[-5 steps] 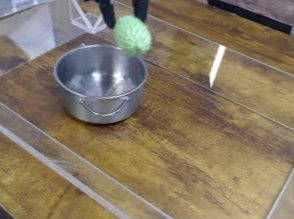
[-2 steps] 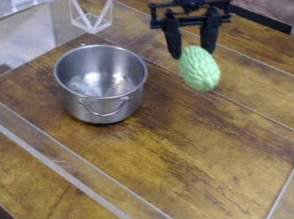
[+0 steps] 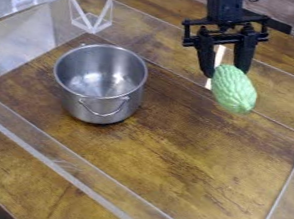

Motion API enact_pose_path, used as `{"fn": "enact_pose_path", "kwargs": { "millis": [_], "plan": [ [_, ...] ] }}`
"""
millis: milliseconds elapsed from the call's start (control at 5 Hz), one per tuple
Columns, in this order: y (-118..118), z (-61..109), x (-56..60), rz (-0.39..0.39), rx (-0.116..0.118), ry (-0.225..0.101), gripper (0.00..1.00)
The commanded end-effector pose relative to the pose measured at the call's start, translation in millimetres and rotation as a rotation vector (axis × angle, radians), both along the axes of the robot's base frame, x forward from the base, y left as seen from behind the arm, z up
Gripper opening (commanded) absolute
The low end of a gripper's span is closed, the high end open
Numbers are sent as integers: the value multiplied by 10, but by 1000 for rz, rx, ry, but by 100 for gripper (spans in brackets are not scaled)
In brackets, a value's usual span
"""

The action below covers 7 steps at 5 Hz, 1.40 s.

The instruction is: Remove the green object from the silver pot and put it on the table

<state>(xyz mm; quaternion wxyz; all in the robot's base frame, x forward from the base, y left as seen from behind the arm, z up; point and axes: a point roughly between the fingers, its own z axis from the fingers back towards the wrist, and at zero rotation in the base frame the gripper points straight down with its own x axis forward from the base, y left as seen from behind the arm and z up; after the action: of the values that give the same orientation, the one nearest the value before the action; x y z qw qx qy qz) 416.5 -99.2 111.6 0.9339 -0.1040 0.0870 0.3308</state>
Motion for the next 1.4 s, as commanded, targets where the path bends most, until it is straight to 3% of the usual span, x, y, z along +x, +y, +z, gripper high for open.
{"fn": "enact_pose_path", "kwargs": {
  "millis": [0,400,800,1000,1200],
  "plan": [
    [-141,188,-10,-27,3,-54,0],
    [-95,229,-42,-179,7,-48,0],
    [50,279,-148,-258,16,-36,0],
    [140,482,-139,-258,15,-53,100],
    [119,348,-180,-275,18,-46,100]
  ]
}}
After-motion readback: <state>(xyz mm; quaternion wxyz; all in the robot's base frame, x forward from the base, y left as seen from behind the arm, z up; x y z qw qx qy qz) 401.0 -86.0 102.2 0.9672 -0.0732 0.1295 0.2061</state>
